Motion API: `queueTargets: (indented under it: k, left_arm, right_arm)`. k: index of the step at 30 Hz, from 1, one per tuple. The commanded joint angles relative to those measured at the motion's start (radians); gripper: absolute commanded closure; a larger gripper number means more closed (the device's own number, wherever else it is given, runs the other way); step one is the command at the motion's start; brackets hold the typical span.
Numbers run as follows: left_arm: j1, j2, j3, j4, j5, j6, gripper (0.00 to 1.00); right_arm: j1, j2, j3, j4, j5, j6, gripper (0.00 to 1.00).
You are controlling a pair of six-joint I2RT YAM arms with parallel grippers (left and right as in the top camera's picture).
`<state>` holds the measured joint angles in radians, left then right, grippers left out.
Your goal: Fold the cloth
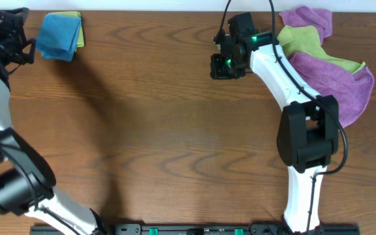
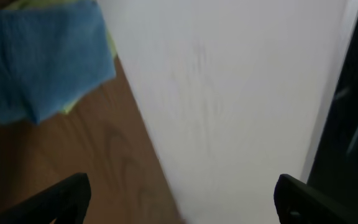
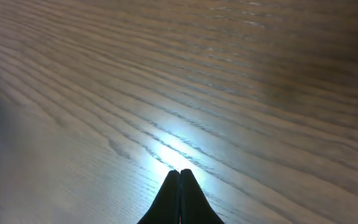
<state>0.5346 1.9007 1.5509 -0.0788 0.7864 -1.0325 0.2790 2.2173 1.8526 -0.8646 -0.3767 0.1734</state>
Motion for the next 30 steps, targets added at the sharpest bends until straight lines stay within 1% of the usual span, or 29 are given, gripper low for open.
queueTargets:
  k: [1, 2, 3, 4, 7, 8, 9, 11, 14, 16, 19, 22, 23, 25, 27, 28, 30]
  left_arm:
    - [-0.006, -0.092, 0.011, -0.105, 0.037, 0.22, 0.04]
    - [-0.013, -0.127, 0.011, -0.192, 0.014, 0.307, 0.05]
    - [-0.019, -0.151, 0.011, -0.252, -0.01, 0.368, 0.05]
    - [-0.027, -0.179, 0.011, -0.32, -0.044, 0.438, 0.05]
    - [-0.064, -0.261, 0.011, -0.503, -0.153, 0.612, 0.04]
    - [-0.08, -0.291, 0.011, -0.554, -0.185, 0.665, 0.04]
    - [-0.098, -0.321, 0.011, -0.599, -0.216, 0.703, 0.05]
    - [-0.135, -0.381, 0.011, -0.671, -0.265, 0.761, 0.05]
    - [-0.209, -0.487, 0.011, -0.781, -0.335, 0.808, 0.05]
    - [-0.274, -0.579, 0.011, -0.865, -0.406, 0.82, 0.05]
    - [-0.368, -0.689, 0.008, -0.944, -0.546, 0.819, 0.05]
    - [-0.495, -0.816, 0.008, -0.991, -0.65, 0.819, 0.05]
    - [-0.525, -0.845, 0.008, -1.0, -0.663, 0.819, 0.05]
    - [-0.604, -0.927, 0.008, -1.046, -0.705, 0.819, 0.04]
    - [-0.655, -0.988, -0.001, -1.113, -0.786, 0.82, 0.05]
    - [-0.678, -1.022, -0.021, -1.151, -0.828, 0.82, 0.05]
    - [-0.703, -1.083, -0.09, -1.187, -0.846, 0.827, 0.05]
  right_arm:
    - [0.006, -0.073, 0.02, 0.0, -0.031, -0.043, 0.98]
    - [0.003, -0.093, 0.022, -0.001, -0.031, -0.063, 0.86]
    - [0.001, -0.112, 0.027, -0.009, -0.03, -0.082, 0.69]
    - [-0.002, -0.131, 0.032, -0.022, -0.02, -0.098, 0.54]
    - [-0.011, -0.196, 0.039, -0.08, 0.037, -0.153, 0.22]
    - [-0.013, -0.217, 0.039, -0.099, 0.058, -0.172, 0.05]
    - [-0.016, -0.241, 0.039, -0.119, 0.078, -0.193, 0.01]
    - [-0.019, -0.291, 0.039, -0.156, 0.112, -0.228, 0.01]
    - [-0.019, -0.38, 0.039, -0.231, 0.168, -0.243, 0.01]
    - [-0.019, -0.448, 0.039, -0.288, 0.179, -0.257, 0.01]
    - [-0.019, -0.537, 0.038, -0.315, 0.195, -0.249, 0.01]
    - [-0.019, -0.669, 0.029, -0.362, 0.231, -0.237, 0.01]
    - [-0.016, -0.718, 0.014, -0.368, 0.23, -0.227, 0.01]
    - [-0.01, -0.856, -0.056, -0.375, 0.232, -0.227, 0.01]
    - [-0.009, -1.0, -0.173, -0.372, 0.245, -0.225, 0.01]
    - [-0.009, -1.086, -0.261, -0.358, 0.251, -0.209, 0.01]
    - [0.0, -1.259, -0.464, -0.286, 0.248, -0.147, 0.01]
